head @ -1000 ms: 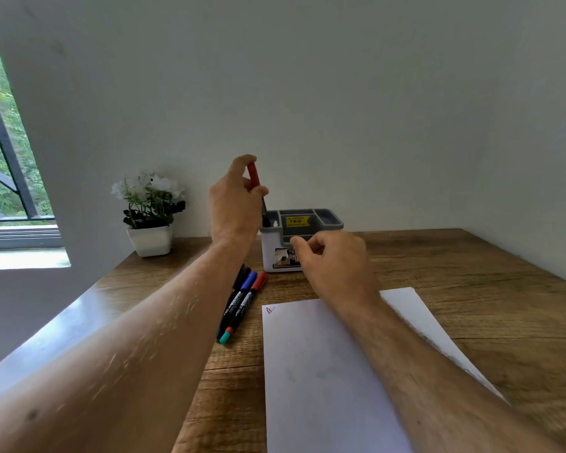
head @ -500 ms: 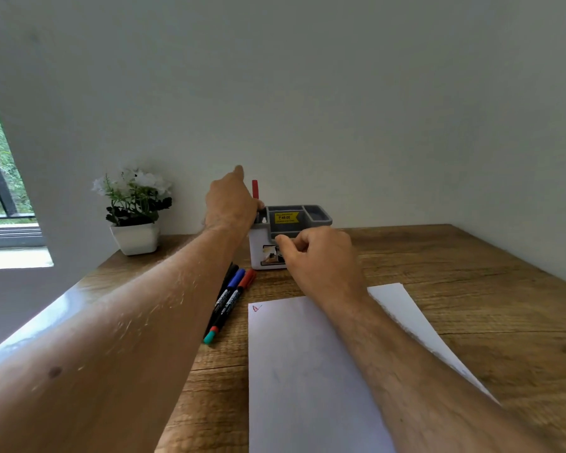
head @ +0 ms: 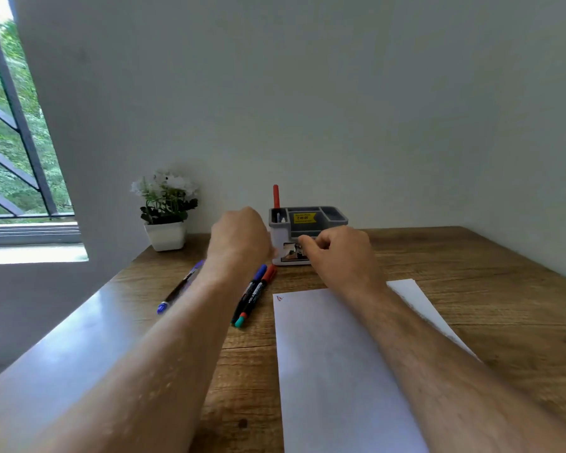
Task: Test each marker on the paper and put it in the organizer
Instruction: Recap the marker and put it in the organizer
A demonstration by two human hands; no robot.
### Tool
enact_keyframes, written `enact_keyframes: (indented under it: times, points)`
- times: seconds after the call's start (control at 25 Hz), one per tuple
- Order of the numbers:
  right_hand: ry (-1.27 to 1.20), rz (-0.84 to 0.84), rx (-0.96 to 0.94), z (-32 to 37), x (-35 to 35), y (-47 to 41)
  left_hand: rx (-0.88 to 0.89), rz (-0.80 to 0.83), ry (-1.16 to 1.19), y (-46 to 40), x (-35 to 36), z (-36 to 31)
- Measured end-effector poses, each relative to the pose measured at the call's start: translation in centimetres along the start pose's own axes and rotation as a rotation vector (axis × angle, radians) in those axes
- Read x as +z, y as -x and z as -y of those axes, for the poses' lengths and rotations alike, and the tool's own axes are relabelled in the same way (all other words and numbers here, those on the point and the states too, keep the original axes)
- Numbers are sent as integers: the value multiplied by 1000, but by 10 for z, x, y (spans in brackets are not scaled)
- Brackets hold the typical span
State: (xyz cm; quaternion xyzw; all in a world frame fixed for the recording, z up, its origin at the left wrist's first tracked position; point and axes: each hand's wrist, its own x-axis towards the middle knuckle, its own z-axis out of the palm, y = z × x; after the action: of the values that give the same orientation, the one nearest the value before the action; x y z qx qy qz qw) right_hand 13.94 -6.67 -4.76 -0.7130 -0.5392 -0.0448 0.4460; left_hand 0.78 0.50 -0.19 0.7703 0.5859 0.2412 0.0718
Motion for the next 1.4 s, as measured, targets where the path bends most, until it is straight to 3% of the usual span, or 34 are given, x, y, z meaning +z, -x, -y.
enact_keyframes:
  times: [0.24,0.96,1.04,1.2,1.4]
  points:
    - [40,-18,-45,-1,-1,-2,45,146,-195,12,11,3]
    - [46,1,-48,0,1,-1,62,20,-129,11,23,3]
    - [26,5,-46,0,3,-1,48,-59,-42,13,13,2]
    - [-60,10,-134,5,0,2,-21,-94,355,14,1,-3]
    - [-148,53,-187,10,-5,6,-110,69,948,16,8,-4]
